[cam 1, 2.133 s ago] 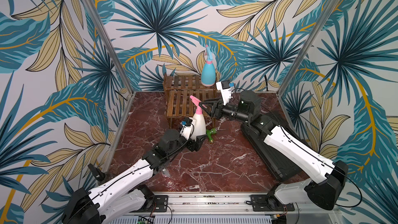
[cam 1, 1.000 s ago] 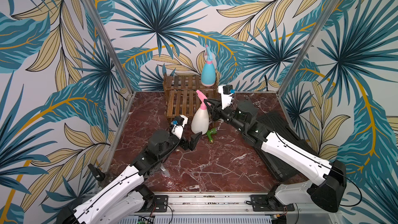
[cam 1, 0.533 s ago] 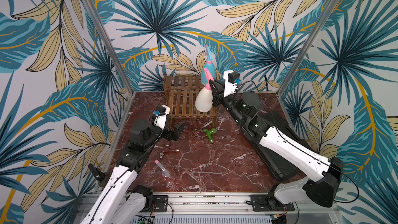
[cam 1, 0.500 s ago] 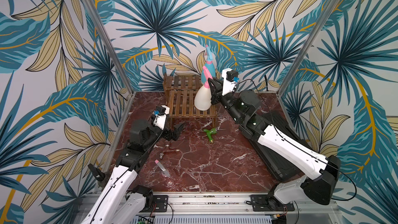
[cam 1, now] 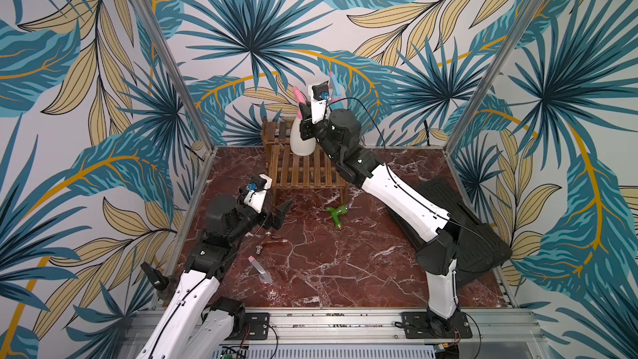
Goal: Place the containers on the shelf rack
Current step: 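Place the container on the shelf.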
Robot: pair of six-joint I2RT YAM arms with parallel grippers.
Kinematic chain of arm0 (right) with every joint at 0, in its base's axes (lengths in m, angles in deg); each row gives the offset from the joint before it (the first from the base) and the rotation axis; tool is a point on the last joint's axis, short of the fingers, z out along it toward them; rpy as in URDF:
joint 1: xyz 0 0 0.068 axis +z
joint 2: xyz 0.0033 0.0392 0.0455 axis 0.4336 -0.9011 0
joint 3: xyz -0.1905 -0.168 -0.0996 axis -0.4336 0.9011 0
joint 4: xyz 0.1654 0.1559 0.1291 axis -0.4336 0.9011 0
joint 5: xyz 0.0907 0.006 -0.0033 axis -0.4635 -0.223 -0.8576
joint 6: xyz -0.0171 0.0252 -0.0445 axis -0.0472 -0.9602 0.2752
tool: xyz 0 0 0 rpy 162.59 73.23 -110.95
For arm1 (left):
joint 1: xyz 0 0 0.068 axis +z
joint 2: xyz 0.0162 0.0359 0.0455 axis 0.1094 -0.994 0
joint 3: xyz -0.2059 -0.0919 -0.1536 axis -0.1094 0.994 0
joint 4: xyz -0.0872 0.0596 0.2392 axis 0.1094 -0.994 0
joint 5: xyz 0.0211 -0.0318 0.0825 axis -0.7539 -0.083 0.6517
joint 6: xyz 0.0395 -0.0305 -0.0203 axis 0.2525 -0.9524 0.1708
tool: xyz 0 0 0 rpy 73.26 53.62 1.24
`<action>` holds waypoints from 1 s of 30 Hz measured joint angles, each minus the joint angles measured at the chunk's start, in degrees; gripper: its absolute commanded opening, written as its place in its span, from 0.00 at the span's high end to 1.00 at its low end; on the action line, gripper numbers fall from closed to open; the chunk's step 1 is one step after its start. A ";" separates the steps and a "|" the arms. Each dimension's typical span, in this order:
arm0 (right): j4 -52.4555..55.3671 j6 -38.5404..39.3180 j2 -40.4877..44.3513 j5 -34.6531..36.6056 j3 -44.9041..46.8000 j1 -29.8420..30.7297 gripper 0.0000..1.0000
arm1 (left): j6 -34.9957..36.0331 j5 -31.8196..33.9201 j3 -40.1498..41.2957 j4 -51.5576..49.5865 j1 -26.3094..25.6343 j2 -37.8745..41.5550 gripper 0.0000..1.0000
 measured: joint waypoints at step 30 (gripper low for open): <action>0.37 3.98 -12.98 0.98 -16.90 -2.32 1.00 | 0.83 1.01 1.27 0.48 0.00 1.03 0.00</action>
